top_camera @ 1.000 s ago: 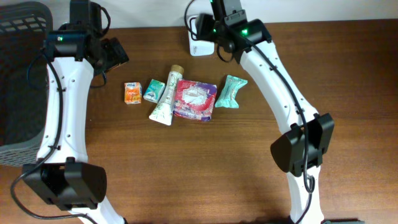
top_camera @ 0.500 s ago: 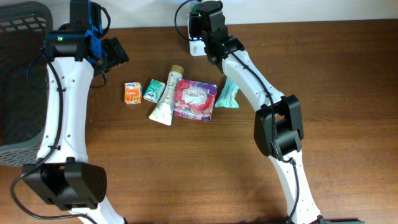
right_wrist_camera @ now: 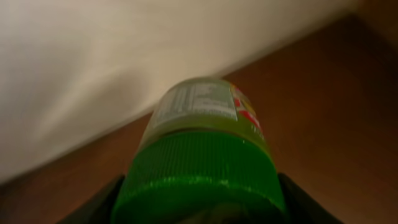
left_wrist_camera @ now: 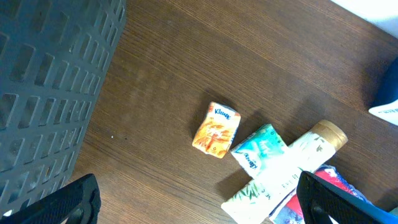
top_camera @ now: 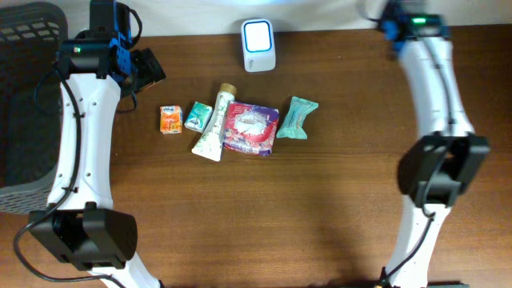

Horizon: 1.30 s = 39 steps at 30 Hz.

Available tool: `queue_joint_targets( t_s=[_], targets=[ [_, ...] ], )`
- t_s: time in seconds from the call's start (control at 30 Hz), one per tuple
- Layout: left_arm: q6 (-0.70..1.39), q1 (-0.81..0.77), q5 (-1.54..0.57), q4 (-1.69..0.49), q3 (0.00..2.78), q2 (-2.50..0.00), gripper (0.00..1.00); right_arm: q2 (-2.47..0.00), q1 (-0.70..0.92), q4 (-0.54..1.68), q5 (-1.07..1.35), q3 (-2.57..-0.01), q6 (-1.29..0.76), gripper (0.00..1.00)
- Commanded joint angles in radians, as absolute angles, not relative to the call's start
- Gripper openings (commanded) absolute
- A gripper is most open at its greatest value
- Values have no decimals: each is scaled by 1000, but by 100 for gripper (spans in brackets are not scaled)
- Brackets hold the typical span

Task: Scan the item barcode
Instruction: 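Carry the jar right and set it at the table's right edge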

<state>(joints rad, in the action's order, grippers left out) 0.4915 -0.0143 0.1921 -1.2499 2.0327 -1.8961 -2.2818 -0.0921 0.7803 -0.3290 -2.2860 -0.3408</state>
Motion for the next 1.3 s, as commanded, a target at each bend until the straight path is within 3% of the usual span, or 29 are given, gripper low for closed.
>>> queue_joint_targets(
  t_s=[0.0, 0.23, 0.47, 0.53, 0.6, 0.73, 0.87, 1.0, 1.07, 1.17, 1.27],
  targets=[
    [501, -15, 199, -1251, 2032, -1897, 99, -2280, -253, 883, -309, -2292, -376, 51],
    [501, -15, 199, -1251, 2032, -1897, 99, -2365, -548, 992, -116, -2287, -411, 52],
    [501, -15, 199, -1251, 2032, -1897, 99, -2471, -666, 984, -89, -2287, -409, 59],
    [501, -15, 199, -1251, 2032, -1897, 99, -2477, -673, 980, -90, -2287, -409, 71],
    [501, -15, 199, -1251, 2032, -1897, 99, -2469, -675, 976, -89, -2290, -399, 89],
    [501, -15, 199, -1251, 2032, -1897, 99, -2373, -673, 1017, -108, -2364, -372, 96],
    [501, -15, 199, -1251, 2032, -1897, 99, -2215, -623, 1117, -38, -2500, -371, 96],
    [501, -15, 199, -1251, 2032, -1897, 99, -2109, -465, 1292, 425, -2511, -320, 93],
    [501, -15, 199, -1251, 2032, -1897, 99, -2131, -348, 1417, 430, -2496, -204, 91],
    [501, -15, 199, -1251, 2032, -1897, 99, -2172, -184, 1499, 431, -2367, -128, 91],
    [501, -15, 199, -1251, 2032, -1897, 99, -2199, -66, 1392, 466, -2112, -127, 91]
  ],
)
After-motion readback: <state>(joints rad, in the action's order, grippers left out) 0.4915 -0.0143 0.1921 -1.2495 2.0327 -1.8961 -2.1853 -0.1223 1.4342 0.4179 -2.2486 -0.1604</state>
